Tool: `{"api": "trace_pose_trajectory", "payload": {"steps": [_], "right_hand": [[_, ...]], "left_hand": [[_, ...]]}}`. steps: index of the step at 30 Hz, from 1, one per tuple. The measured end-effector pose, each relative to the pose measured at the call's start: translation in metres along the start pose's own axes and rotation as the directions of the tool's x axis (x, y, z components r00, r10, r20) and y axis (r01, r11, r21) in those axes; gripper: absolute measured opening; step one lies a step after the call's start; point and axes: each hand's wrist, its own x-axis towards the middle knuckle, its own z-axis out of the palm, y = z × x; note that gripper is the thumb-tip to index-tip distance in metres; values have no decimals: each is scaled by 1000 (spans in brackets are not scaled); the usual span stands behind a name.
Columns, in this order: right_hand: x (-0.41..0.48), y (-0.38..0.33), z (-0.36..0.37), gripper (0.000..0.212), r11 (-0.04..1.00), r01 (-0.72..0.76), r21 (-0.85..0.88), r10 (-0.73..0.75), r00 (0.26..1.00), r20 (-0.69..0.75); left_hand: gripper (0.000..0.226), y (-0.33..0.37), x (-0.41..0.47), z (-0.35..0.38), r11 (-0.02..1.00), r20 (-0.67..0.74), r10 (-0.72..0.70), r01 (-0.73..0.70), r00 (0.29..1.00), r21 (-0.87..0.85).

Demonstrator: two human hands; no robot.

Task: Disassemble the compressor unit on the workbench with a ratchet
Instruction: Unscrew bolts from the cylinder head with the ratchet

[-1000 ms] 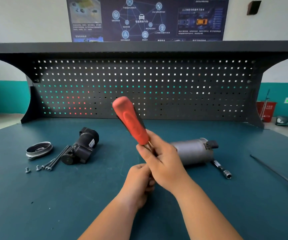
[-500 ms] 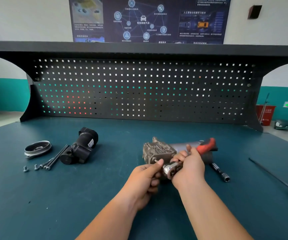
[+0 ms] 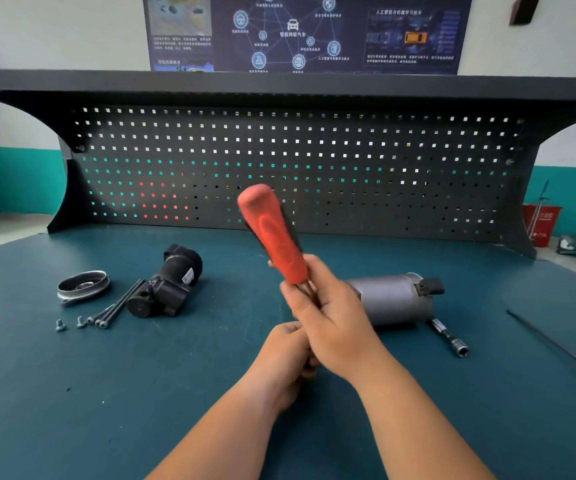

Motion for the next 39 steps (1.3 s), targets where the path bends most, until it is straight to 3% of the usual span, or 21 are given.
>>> {"api": "trace_pose_trajectory", "payload": {"steps": [2, 4, 6, 7, 9, 11, 13, 14, 16, 19, 22, 25, 27, 30, 33, 36, 37, 39], "right_hand": [[0, -1, 3, 24, 999, -15, 45, 17, 999, -45], [2, -3, 4, 14, 953, -83, 291, 138, 975, -172], [5, -1, 3, 15, 845, -126, 520, 323, 895, -308], [6, 0, 1, 19, 781, -140, 609, 430, 827, -362], [9, 5, -7, 24, 623, -146, 769, 660, 625, -416], [8, 13, -13, 27, 390, -88, 917, 856, 402, -325], [6, 19, -17, 27, 222, -2, 975, 933, 290, -212], [7, 21, -17, 28, 216, -1, 977, 935, 290, -206], [10, 20, -15, 28, 345, -80, 935, 877, 382, -291], [13, 7, -7, 24, 683, -173, 710, 615, 661, -431], [6, -2, 1, 13, 902, -143, 407, 269, 925, -270], [0, -4, 3, 14, 998, -12, 65, 16, 998, -68], [-1, -5, 3, 14, 998, -12, 65, 19, 994, -105], [2, -4, 3, 16, 905, -151, 399, 277, 919, -280], [8, 3, -5, 24, 682, -183, 708, 602, 690, -401], [9, 13, -14, 28, 355, -86, 931, 866, 404, -293], [8, 16, -15, 28, 280, -52, 959, 902, 356, -244], [9, 19, -17, 28, 270, -65, 961, 900, 371, -228]], "left_hand": [[14, -1, 0, 0, 1000, -9, -2, 3, 1000, 7], [33, -1, 1, 0, 1000, -36, -10, 10, 999, -17], [46, -1, 1, 1, 998, -55, -17, 13, 998, -60], [47, 0, 1, 2, 997, -61, -22, 17, 998, -79], [48, 0, 3, 3, 995, -66, -30, 23, 997, -94], [52, 0, 4, 3, 995, -58, -34, 28, 998, -99], [51, 0, 4, 3, 992, -48, -43, 37, 998, -117], [48, 1, 4, 3, 990, -49, -54, 47, 997, -129], [41, 2, 3, 2, 985, -45, -83, 75, 996, -154], [46, 3, 2, 3, 981, -30, -97, 91, 995, -170], [44, 2, 1, 2, 992, -20, -66, 63, 998, -108], [27, 0, 0, 0, 999, -25, -45, 44, 999, -28], [28, 0, 0, 0, 999, -34, -38, 37, 999, -22], [38, 1, 0, 1, 998, -41, -30, 28, 999, -54], [42, 2, 1, 2, 990, -42, -55, 49, 998, -132], [39, 1, 2, 5, 984, -26, -66, 60, 998, -170], [38, 1, 3, 5, 984, -23, -65, 61, 998, -167], [39, 2, 3, 5, 986, -26, -73, 68, 997, -150]]}}
